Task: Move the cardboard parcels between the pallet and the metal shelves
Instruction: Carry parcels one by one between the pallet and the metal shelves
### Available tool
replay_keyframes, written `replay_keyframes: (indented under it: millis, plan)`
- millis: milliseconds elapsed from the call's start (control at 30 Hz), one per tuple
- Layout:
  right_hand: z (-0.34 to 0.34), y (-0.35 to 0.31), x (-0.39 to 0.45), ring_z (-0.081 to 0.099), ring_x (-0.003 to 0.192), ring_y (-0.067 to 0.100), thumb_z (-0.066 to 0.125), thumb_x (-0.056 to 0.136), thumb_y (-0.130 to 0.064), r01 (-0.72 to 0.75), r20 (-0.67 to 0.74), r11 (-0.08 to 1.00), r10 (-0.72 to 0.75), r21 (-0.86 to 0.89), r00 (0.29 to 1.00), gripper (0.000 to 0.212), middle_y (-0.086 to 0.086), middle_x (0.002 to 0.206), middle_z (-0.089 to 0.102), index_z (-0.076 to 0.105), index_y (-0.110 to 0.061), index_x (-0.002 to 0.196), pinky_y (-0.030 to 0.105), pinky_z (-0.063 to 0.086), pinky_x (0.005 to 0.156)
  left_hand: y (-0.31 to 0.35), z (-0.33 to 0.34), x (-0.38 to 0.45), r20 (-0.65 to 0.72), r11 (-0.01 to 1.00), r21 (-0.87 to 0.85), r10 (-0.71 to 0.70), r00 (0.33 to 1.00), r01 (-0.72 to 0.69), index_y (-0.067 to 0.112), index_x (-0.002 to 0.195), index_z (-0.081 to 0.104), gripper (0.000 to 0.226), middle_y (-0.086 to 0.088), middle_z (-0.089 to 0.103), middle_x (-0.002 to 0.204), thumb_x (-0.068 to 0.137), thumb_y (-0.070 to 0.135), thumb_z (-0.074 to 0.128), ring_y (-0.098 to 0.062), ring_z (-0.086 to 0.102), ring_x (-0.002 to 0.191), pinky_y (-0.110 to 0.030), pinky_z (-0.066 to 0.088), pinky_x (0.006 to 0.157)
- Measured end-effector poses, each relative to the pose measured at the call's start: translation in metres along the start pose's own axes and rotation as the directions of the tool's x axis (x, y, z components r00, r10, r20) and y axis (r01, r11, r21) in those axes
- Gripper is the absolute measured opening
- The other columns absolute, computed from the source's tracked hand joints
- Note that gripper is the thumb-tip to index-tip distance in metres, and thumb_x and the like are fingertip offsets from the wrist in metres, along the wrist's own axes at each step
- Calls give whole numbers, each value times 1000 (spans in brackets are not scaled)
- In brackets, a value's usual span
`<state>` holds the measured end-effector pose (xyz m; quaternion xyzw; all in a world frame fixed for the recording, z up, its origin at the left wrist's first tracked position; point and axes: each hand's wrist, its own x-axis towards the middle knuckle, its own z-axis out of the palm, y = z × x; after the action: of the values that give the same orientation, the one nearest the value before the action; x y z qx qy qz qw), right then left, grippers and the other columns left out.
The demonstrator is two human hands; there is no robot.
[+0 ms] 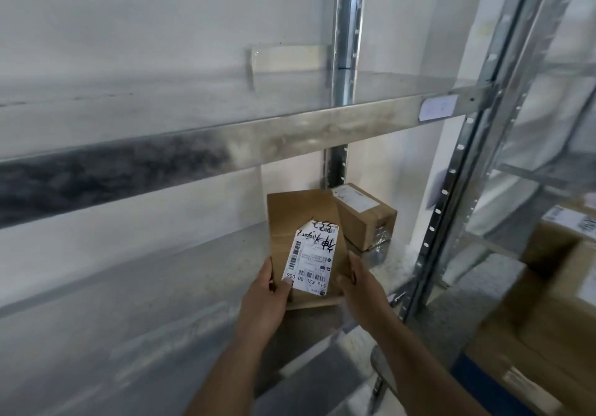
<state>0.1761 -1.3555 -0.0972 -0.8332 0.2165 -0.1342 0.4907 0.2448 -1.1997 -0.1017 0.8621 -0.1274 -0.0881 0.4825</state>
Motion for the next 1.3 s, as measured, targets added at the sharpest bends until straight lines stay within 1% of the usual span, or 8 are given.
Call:
replay_keyframes:
  millis: [200, 367, 467, 567, 800, 933, 1033, 1300]
  plan:
    - [-32, -13, -44, 56, 114, 17, 39, 99, -12, 38, -67, 997, -34, 63, 997, 46, 2, 130, 54, 30, -23, 143, 37, 52, 93, 22, 2, -37, 18, 990, -88, 116, 993, -114, 43, 142, 28, 56, 21, 53, 117, 93, 32, 53, 1, 49, 92, -22, 37, 85]
    - [-56, -18, -80, 57, 104, 10, 40, 99, -13, 115, -187, 993, -112, 6, 976, 46, -3, 124, 56, 31, -27, 142, 24, 53, 79, 46, 6, -72, 2, 974, -128, 189, 982, -188, 59, 119, 30, 48, 45, 44, 87, 91, 31, 56, 20, 45, 74, -2, 29, 61]
    - [-73, -18, -104, 56, 83, -6, 41, 98, -11, 143, -255, 990, -141, -9, 957, 45, -8, 109, 57, 34, -25, 140, 3, 43, 55, 60, 9, -95, -5, 961, -149, 233, 972, -231, 63, 111, 29, 48, 49, 46, 80, 91, 29, 56, 26, 48, 73, 1, 33, 56]
    - [-98, -14, -135, 53, 82, -9, 44, 98, -12, 159, -297, 986, -165, -46, 940, 50, -10, 110, 55, 29, -22, 145, 0, 39, 55, 74, 20, -125, -2, 940, -185, 292, 956, -288, 67, 111, 31, 52, 54, 49, 81, 90, 27, 56, 32, 46, 77, 6, 33, 57]
    - [-182, 15, -229, 51, 98, 3, 45, 97, -19, 127, -451, 989, -150, -80, 880, 53, -5, 130, 54, 27, -28, 146, 17, 44, 76, 121, 76, -213, 51, 890, -260, 399, 915, -374, 53, 135, 31, 57, 43, 56, 95, 90, 29, 58, 22, 53, 85, 2, 37, 64]
    - [-231, 36, -290, 52, 94, -5, 47, 95, -20, 88, -540, 994, -113, -71, 834, 55, -10, 129, 53, 28, -32, 146, 12, 40, 73, 148, 112, -266, 146, 879, -257, 446, 883, -402, 48, 143, 24, 62, 25, 56, 119, 90, 37, 55, 1, 52, 109, -28, 41, 96]
    - [-266, 49, -335, 51, 113, 8, 47, 96, -22, 66, -591, 995, -95, -70, 801, 59, -6, 137, 48, 22, -29, 149, 29, 46, 91, 168, 140, -306, 198, 847, -290, 509, 838, -446, 52, 140, 25, 59, 36, 53, 110, 91, 38, 54, 20, 50, 94, -12, 37, 81]
    - [-349, 91, -448, 62, 78, 7, 47, 95, -24, -5, -768, 997, -51, -71, 638, 51, -15, 100, 61, 29, -30, 142, 39, 56, 69, 220, 214, -411, 351, 770, -416, 627, 695, -485, 38, 146, 24, 64, 15, 51, 136, 90, 39, 55, -6, 49, 121, -36, 37, 105]
